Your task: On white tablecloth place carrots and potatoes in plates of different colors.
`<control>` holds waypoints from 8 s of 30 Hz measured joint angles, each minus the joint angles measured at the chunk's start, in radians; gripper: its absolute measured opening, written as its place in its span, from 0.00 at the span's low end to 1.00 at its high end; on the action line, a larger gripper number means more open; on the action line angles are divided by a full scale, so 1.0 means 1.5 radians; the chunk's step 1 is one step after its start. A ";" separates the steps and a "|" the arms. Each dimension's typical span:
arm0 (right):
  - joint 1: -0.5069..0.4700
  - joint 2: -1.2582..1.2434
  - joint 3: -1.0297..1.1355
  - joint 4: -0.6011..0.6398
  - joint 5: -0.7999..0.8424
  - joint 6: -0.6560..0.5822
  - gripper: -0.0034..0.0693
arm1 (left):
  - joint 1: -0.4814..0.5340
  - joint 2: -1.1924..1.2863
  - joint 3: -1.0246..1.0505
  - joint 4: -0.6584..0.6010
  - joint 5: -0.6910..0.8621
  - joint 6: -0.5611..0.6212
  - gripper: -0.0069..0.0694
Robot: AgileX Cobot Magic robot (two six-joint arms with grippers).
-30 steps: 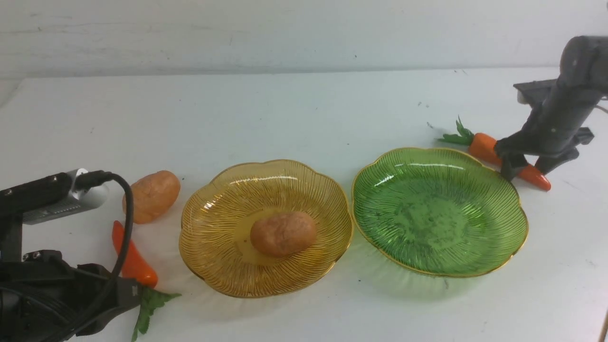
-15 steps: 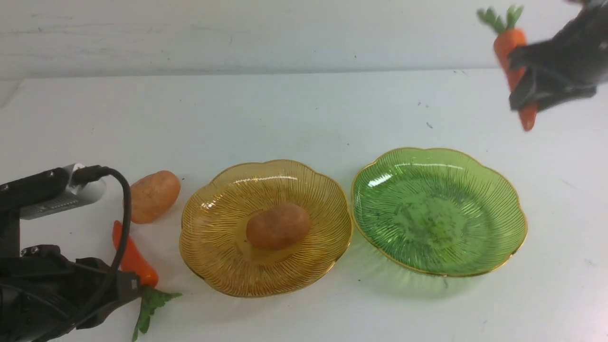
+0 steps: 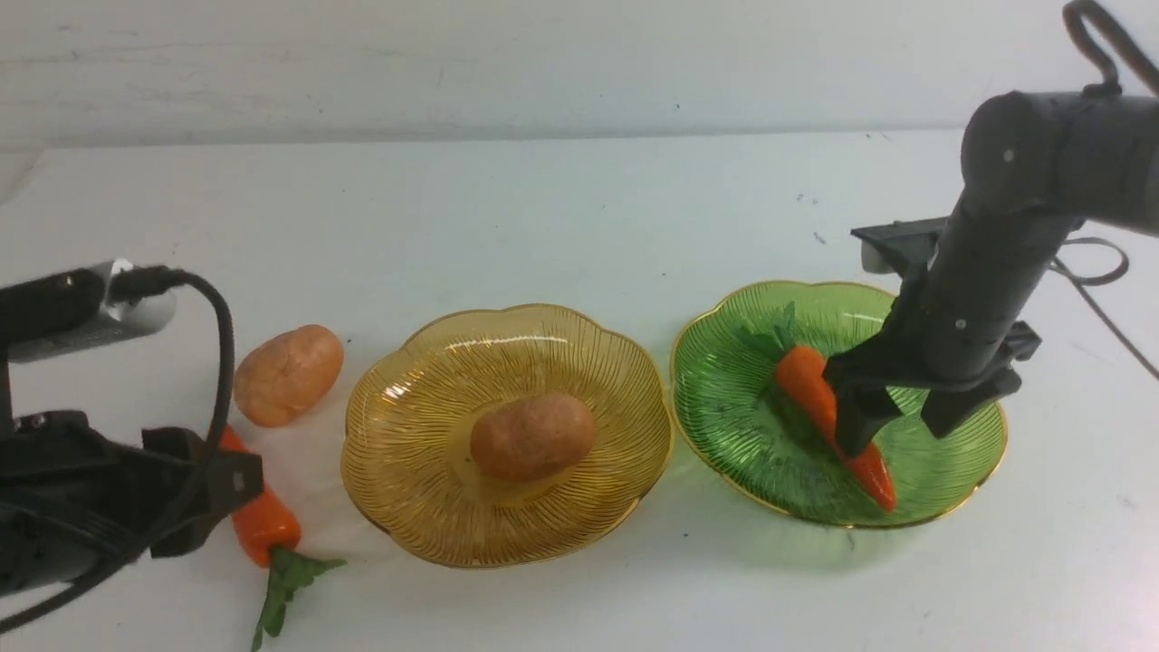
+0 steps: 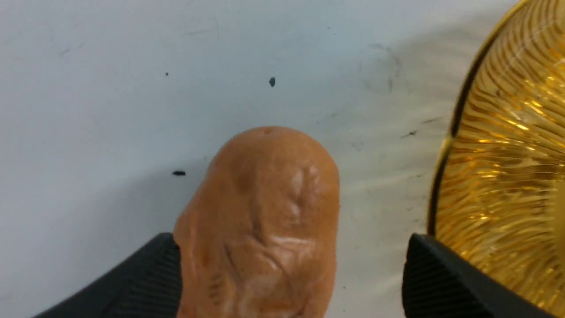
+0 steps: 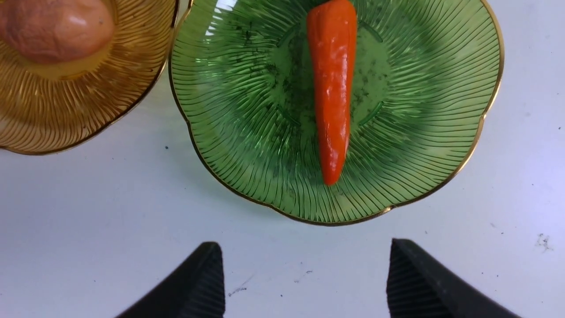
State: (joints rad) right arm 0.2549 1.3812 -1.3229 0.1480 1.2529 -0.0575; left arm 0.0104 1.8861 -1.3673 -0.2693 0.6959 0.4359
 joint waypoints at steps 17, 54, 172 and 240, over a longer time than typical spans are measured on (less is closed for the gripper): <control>0.000 0.003 0.000 -0.001 0.000 -0.001 0.67 | -0.006 -0.014 -0.125 0.052 0.126 -0.086 0.49; 0.000 0.024 0.000 0.014 -0.001 -0.010 0.67 | -0.045 -0.124 0.140 0.097 0.247 -0.397 0.11; -0.122 -0.928 0.894 -0.099 -0.540 -0.050 0.03 | -0.464 -0.232 -0.316 0.238 0.374 -0.345 0.09; -0.122 -0.928 0.895 -0.099 -0.548 -0.068 0.03 | 0.002 -1.266 0.930 0.190 -0.220 -0.291 0.09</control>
State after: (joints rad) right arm 0.0718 -0.0106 0.0203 0.0000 0.4305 -0.1593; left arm 0.0134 -0.0125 0.0275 0.0150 0.3656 0.0000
